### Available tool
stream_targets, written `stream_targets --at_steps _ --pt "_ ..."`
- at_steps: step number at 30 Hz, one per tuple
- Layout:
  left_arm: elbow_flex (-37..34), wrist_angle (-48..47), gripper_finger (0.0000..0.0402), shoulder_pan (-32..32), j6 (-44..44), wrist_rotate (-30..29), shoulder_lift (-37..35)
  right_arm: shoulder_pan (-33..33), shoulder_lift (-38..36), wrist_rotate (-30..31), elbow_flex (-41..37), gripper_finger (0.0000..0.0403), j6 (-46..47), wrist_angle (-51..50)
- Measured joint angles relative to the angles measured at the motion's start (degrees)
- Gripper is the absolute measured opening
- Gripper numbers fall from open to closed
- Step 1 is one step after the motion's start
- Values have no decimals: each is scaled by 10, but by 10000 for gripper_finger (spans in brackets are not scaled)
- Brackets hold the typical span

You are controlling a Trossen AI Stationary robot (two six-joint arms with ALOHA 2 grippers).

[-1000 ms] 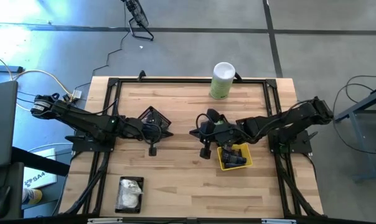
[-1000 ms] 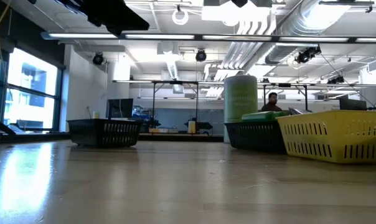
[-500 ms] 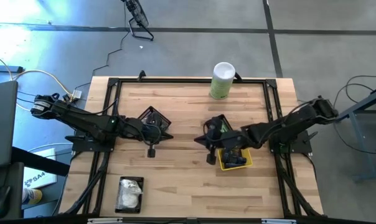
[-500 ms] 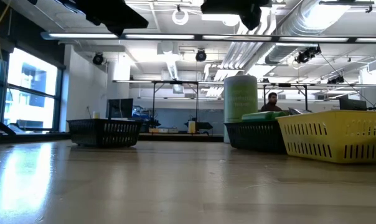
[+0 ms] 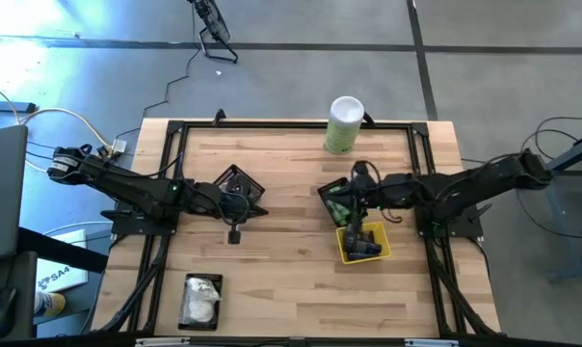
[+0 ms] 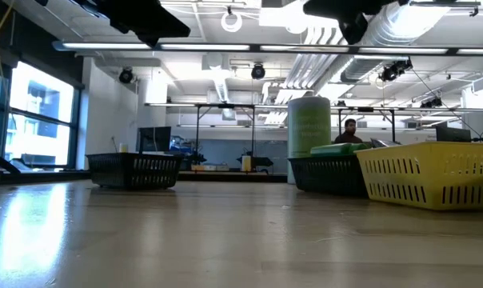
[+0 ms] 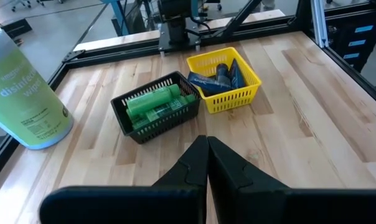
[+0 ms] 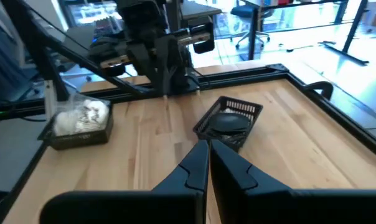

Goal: Pick & Place Travel size toiletries
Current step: Return to Home Position

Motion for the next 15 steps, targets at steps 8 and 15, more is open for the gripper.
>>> stream_targets --at_steps 8,15 --pt "0 0 3 0 0 0 0 -18 -93 -15 -61 8 11 -1" --pt "0 0 3 0 0 0 0 -18 -208 -32 -113 8 22 -26"
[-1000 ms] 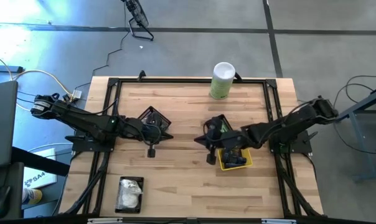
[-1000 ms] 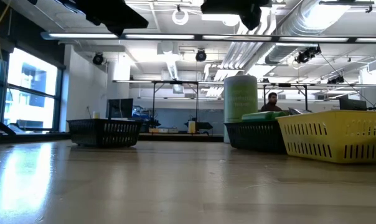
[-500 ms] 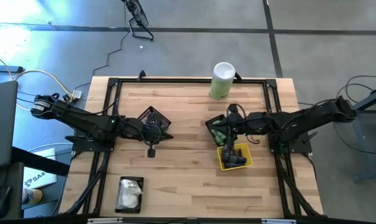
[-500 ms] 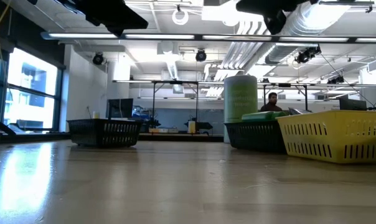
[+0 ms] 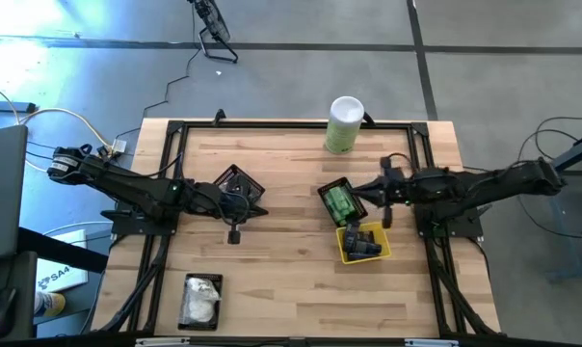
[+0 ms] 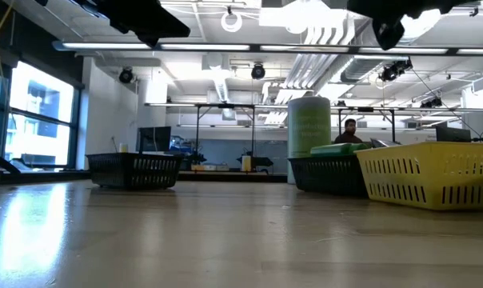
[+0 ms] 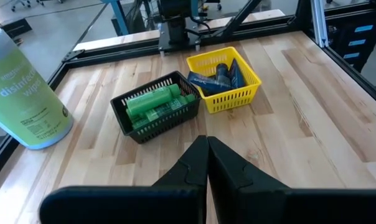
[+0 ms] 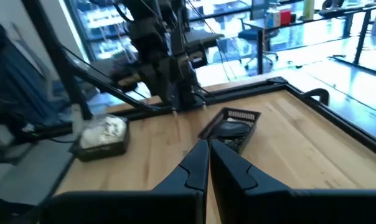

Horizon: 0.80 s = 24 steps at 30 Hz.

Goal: Pick & Place Travel size toiletries
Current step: Return to Home Position

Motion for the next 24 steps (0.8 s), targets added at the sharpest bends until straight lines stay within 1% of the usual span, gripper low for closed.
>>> stream_targets --at_steps 6,8,12,24 --pt "0 0 3 0 0 0 0 0 -94 -33 -43 8 24 -20" --pt "0 1 3 0 0 0 0 0 -117 -35 -54 8 26 -18" --pt "0 5 3 0 0 0 0 0 -152 -47 -71 8 27 -40" --pt "0 5 3 0 -1 0 0 0 -240 -51 -73 8 50 -114"
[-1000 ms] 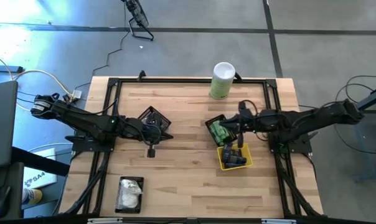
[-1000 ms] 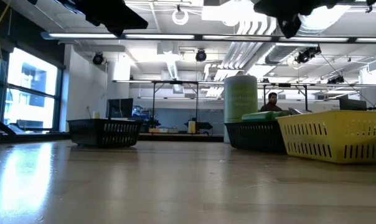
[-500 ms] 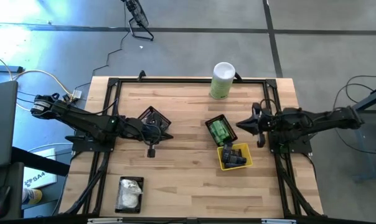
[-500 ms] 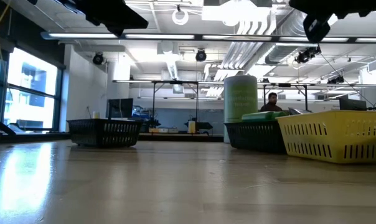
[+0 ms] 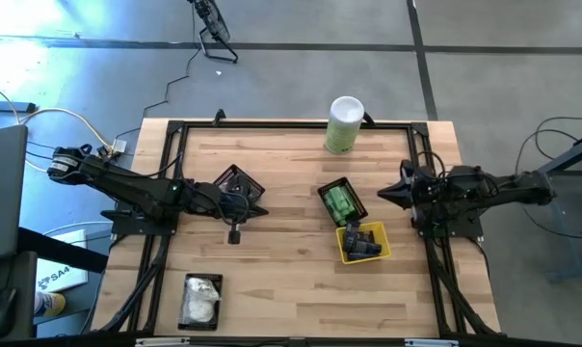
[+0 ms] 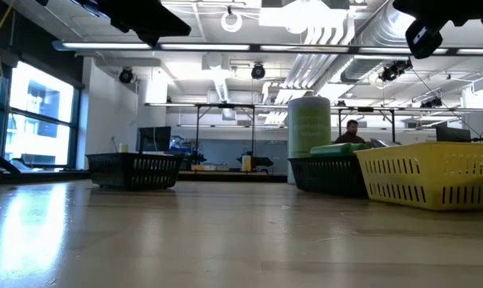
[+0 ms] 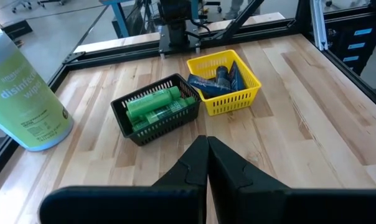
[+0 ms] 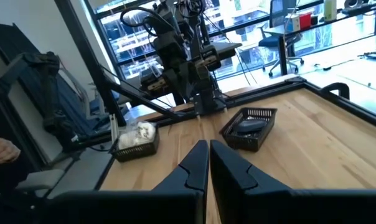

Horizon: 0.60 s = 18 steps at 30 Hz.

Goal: Pick & Place Travel size toiletries
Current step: Return to Home Position

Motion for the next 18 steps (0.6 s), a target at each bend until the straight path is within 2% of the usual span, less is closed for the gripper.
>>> stream_targets --at_steps 18 --pt "0 0 3 0 0 0 0 0 -108 -2 0 8 7 -68"
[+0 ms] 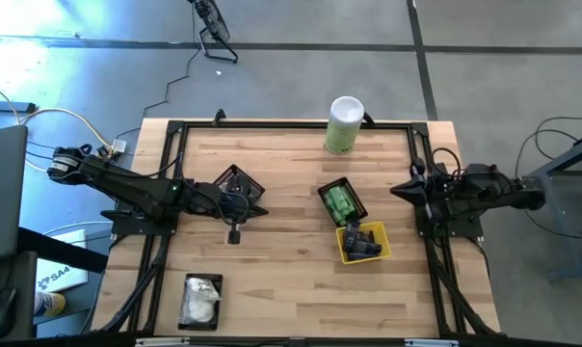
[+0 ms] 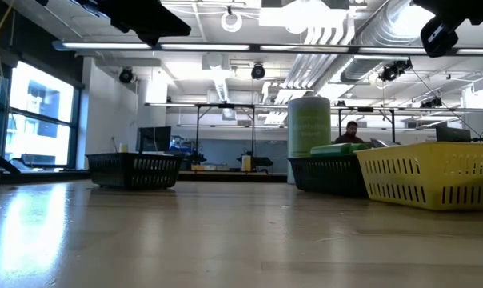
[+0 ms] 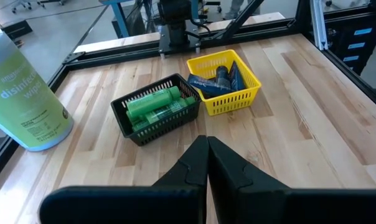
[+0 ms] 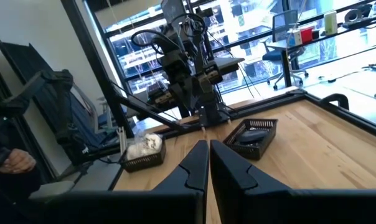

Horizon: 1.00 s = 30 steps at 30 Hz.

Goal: Pick & Place Travel size toiletries
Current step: Return to Home Position

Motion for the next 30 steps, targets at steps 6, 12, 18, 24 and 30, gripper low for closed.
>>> stream_targets --at_steps 6,12,18,24,30 --pt "0 0 3 0 1 0 0 0 -30 0 0 8 1 -25" --pt "0 0 3 0 1 0 0 0 -59 -1 0 8 2 -47" --pt "0 0 3 0 1 0 0 0 -62 1 0 8 -11 -48" --pt "0 2 3 0 1 -1 0 0 -62 22 -15 8 -18 -37" --pt "0 2 3 0 1 -2 0 0 -62 33 -83 8 -18 13"
